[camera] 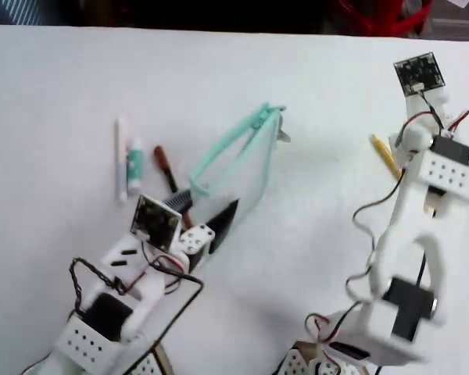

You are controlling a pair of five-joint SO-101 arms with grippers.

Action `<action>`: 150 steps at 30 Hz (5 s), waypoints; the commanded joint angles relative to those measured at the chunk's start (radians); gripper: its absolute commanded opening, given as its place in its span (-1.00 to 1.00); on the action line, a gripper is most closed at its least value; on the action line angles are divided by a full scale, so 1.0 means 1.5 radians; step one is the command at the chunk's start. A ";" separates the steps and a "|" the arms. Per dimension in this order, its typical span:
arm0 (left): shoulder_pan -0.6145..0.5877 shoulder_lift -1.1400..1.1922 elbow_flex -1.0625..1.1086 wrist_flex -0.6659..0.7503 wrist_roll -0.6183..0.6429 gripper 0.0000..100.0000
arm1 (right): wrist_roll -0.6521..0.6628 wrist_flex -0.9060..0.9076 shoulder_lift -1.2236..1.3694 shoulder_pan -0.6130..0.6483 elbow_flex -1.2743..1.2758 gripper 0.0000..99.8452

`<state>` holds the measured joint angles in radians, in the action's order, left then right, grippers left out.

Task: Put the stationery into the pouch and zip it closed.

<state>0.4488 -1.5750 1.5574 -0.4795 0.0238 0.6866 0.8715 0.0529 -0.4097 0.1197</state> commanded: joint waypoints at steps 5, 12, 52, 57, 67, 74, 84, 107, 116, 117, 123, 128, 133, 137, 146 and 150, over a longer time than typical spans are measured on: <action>-0.004 -0.004 -0.001 0.009 0.002 -0.59 | 0.009 0.060 0.242 -0.011 -0.249 -0.64; -0.004 -0.003 -0.001 0.009 0.002 -0.59 | 0.044 0.186 0.472 0.022 -0.495 -0.65; -0.002 -0.003 0.000 0.009 0.002 -0.59 | -0.061 0.574 0.726 -0.005 -1.180 -0.97; -0.001 -0.003 0.000 0.009 0.001 -0.59 | -0.083 0.574 0.654 -0.003 -1.038 -0.97; -0.002 -0.003 0.000 0.009 0.001 -0.59 | -0.120 0.570 0.234 0.126 -0.436 -0.96; -0.003 -0.003 0.000 0.009 0.001 -0.59 | -0.162 0.551 -0.129 0.226 -0.274 -0.96; -0.002 -0.003 0.000 0.009 0.001 -0.59 | -0.219 0.390 -0.551 0.430 -0.082 -0.96; -0.002 -0.003 0.000 0.009 0.001 -0.59 | -0.240 -0.392 -0.671 0.698 0.217 -0.97; 0.002 -0.003 0.000 0.009 0.001 -0.59 | -0.286 -0.371 -0.667 0.673 0.310 -0.97; 0.002 -0.003 0.000 0.009 0.001 -0.59 | -0.284 -0.372 -0.669 0.672 0.323 -0.97; -0.003 -0.003 0.000 0.009 0.001 -0.59 | -0.284 -0.368 -0.734 0.672 0.388 -0.97; -0.003 -0.003 0.000 0.009 0.001 -0.59 | -0.286 -0.328 -0.772 0.650 0.421 -0.96; -0.003 -0.003 0.000 0.009 0.001 -0.59 | -0.288 -0.251 -0.782 0.622 0.421 -0.67; -0.003 -0.003 0.000 0.009 0.001 -0.59 | -0.288 -0.229 -0.783 0.621 0.414 -0.51; -0.003 -0.003 0.000 0.009 0.001 -0.59 | -0.396 -0.178 -0.741 0.523 0.271 -0.52; -0.003 -0.003 0.000 0.009 0.001 -0.59 | -0.452 -0.118 -0.636 0.452 0.197 -0.52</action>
<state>0.4488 -1.5750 1.5635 -0.4795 0.0238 0.0637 0.6337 -0.9950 0.3268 0.5201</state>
